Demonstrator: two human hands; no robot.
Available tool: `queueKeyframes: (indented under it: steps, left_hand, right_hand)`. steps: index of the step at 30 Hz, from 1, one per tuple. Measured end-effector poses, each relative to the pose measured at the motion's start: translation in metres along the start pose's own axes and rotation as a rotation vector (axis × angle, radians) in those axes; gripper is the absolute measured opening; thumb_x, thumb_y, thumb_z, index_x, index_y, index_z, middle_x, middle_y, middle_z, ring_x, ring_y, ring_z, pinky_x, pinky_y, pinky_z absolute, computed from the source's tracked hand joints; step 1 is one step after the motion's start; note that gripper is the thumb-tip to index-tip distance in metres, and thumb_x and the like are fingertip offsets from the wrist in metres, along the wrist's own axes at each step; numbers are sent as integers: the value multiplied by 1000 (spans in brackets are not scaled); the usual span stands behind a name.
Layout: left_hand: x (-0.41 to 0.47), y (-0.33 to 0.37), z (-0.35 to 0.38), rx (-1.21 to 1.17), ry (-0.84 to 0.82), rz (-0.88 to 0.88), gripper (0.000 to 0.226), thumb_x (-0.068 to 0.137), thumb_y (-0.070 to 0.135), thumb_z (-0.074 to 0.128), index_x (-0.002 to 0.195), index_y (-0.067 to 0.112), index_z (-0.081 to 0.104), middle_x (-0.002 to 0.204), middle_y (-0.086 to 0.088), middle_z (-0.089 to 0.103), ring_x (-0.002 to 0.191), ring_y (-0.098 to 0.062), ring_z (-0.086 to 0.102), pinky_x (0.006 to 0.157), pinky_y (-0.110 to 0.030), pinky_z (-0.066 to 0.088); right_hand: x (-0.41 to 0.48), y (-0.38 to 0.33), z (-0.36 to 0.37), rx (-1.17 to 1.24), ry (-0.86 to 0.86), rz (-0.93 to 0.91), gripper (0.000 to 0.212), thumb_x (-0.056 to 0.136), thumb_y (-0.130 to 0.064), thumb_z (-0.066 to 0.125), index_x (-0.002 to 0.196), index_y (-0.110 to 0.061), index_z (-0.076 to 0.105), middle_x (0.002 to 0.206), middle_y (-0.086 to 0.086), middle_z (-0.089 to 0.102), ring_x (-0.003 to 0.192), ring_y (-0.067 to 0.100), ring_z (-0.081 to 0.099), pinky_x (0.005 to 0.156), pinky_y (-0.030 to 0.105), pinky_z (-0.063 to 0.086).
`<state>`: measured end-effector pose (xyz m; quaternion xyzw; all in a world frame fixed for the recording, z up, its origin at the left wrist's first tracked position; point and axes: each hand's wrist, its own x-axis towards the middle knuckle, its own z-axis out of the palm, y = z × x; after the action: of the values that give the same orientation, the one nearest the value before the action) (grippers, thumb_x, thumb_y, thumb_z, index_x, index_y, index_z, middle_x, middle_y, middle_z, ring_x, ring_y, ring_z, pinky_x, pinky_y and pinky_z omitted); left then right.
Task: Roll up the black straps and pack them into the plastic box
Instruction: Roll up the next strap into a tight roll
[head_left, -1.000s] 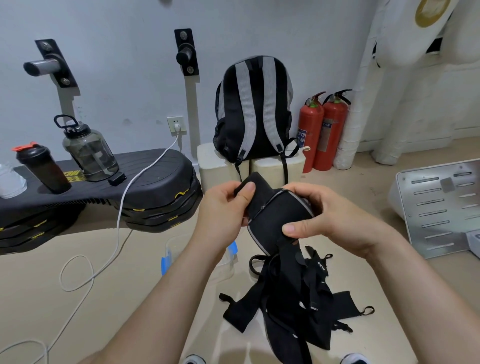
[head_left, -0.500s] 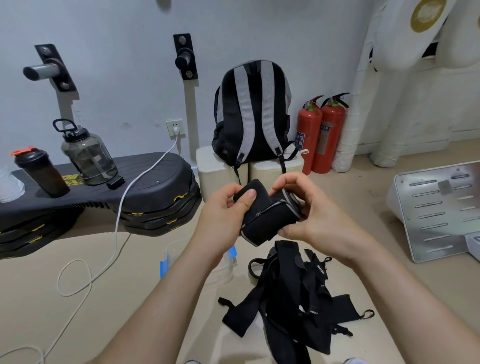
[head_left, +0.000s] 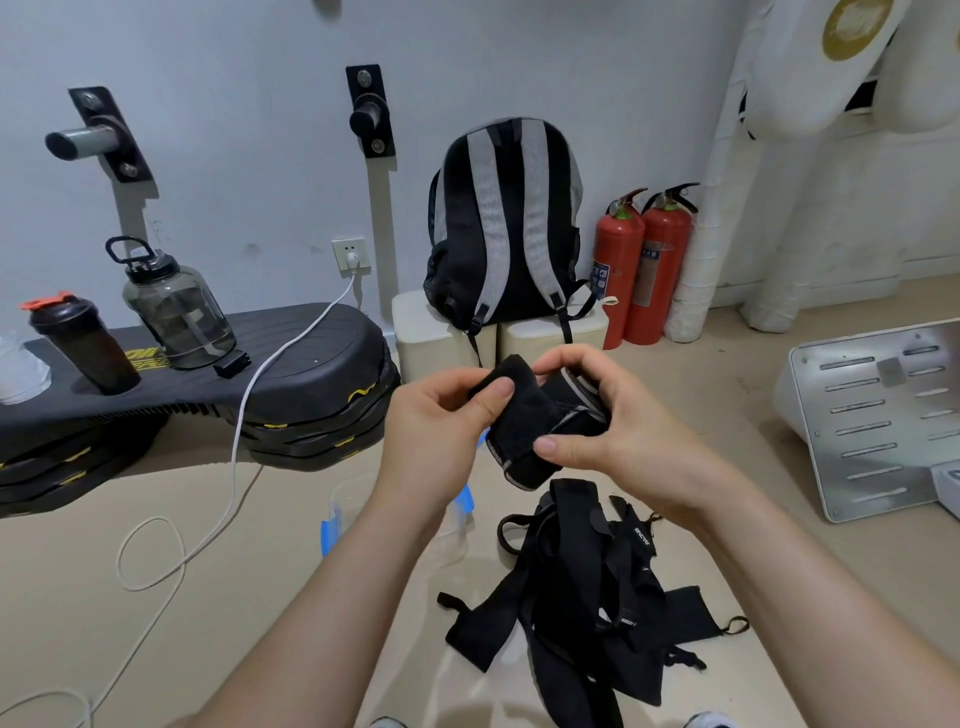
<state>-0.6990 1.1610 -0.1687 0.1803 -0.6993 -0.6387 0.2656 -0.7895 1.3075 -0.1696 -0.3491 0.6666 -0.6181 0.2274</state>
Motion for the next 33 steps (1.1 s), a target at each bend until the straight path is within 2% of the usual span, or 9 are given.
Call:
queueKeyframes:
  steps: [5,10,14,16,20,24,28,30,33]
  left_hand:
    - [2,7,-12,-17,-126,86,29,96,-2,58,104,26,61,76,-7,69,70,-19,62,68,-30,54]
    - [2,6,-24,336,-327,396,66,78,-24,49,112,28,70,114,11,67,112,-14,62,92,-25,52]
    - [7,-1,-27,789,-58,885,44,82,8,74,121,27,70,125,-3,58,109,-19,51,94,-34,47]
    - [6,-1,-23,905,93,1093,28,91,14,69,117,24,72,118,-10,60,100,-24,47,81,-42,49]
    - [1,0,-16,952,285,1320,17,97,12,64,97,16,81,96,-9,71,92,-21,47,68,-39,47]
    - [3,0,-20,1008,384,1319,7,89,10,75,90,14,81,89,-3,72,90,-21,47,65,-38,47]
    - [-4,1,-18,880,269,1272,12,85,-5,71,92,1,79,76,-8,69,68,-25,59,58,-38,48]
    - [-11,3,-15,676,244,1092,23,77,-11,72,92,4,79,77,-5,71,68,-21,63,63,-31,51]
    - [-23,20,-6,333,246,584,40,71,-14,75,83,24,79,71,11,73,68,-4,65,65,-16,50]
  right_hand:
    - [0,-5,-7,-6,-59,-56,64,77,14,73,114,-36,59,104,-1,60,90,15,65,84,45,59]
    - [0,-4,-11,123,-81,-32,67,70,-1,74,120,-41,58,101,4,59,91,24,63,89,53,55]
    - [0,-1,-14,157,-103,4,61,71,-3,75,121,-34,59,100,5,61,92,25,64,92,57,53]
    - [0,-2,-16,172,-110,18,57,71,-4,76,119,-29,61,105,9,62,95,29,67,91,57,55]
    - [-2,-4,-17,220,-148,40,49,70,-6,77,113,-26,67,104,5,67,96,29,70,82,46,59]
    - [-2,-5,-14,186,-170,38,45,70,-7,77,110,-28,69,97,0,69,94,26,70,82,43,59]
    - [-1,-8,-11,136,-144,-8,50,69,-6,78,114,-22,64,97,0,67,92,20,68,80,35,59]
    - [-1,-11,-8,118,-139,-45,52,69,-5,79,114,-24,62,97,-5,67,90,15,68,77,29,57]
    - [-1,-17,-5,35,-114,-128,59,74,7,80,115,-28,57,94,-10,64,86,10,67,76,26,56]
